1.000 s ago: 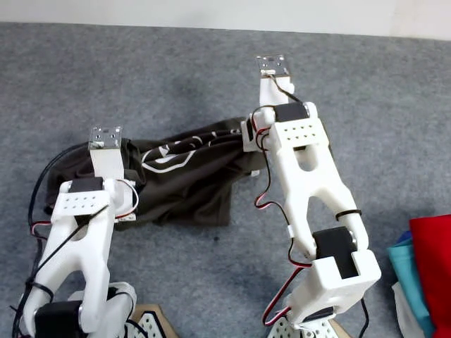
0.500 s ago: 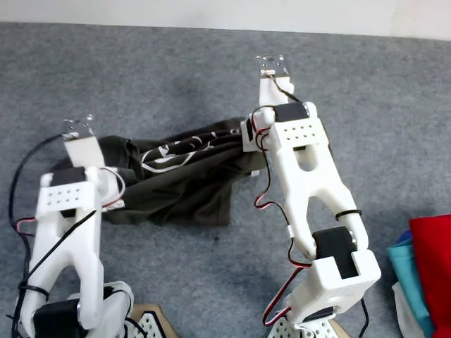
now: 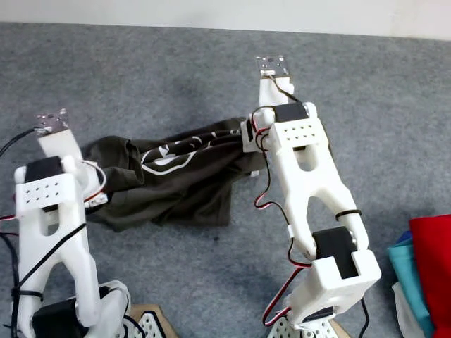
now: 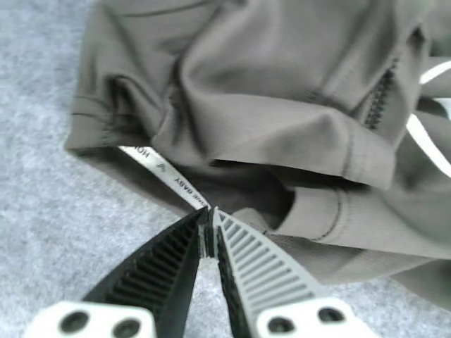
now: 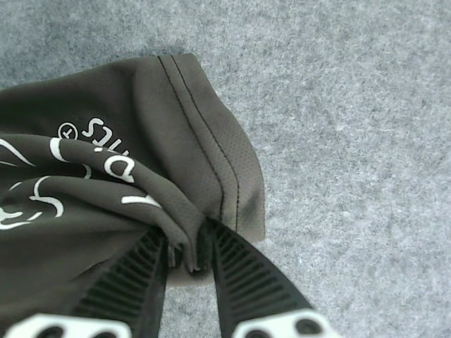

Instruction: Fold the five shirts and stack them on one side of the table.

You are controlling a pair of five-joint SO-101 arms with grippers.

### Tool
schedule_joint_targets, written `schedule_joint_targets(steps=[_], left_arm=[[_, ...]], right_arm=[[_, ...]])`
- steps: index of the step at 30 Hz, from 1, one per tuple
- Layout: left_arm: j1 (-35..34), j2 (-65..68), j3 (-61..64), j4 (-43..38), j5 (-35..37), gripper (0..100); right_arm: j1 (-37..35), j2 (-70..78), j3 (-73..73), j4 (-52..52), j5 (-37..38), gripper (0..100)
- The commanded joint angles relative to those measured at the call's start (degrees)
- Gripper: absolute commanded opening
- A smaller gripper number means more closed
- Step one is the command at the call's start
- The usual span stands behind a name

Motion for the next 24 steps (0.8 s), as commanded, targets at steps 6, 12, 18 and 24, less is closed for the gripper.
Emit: schedule_joint_targets(steps=[6,12,18,24], left_arm=[[2.7,0.0,0.7,-0.7,0.6,21],[5.1,0.0,7.0,-10.7,0.3,25],[5.1,0.0,7.4,-10.5,-2.1,25],[5.2,0.0,10.9,-10.8,-6.5,25]], right_arm=[[-0.4,-0.5,-0.3,-0.8,0.0,0.6],[-0.4,-0.5,-0.3,-0.8,0.0,0.6],[-0.4,-0.5,-0.3,-0.8,0.0,0.6],[-0.4,-0.5,-0.3,-0.8,0.1,0.6]])
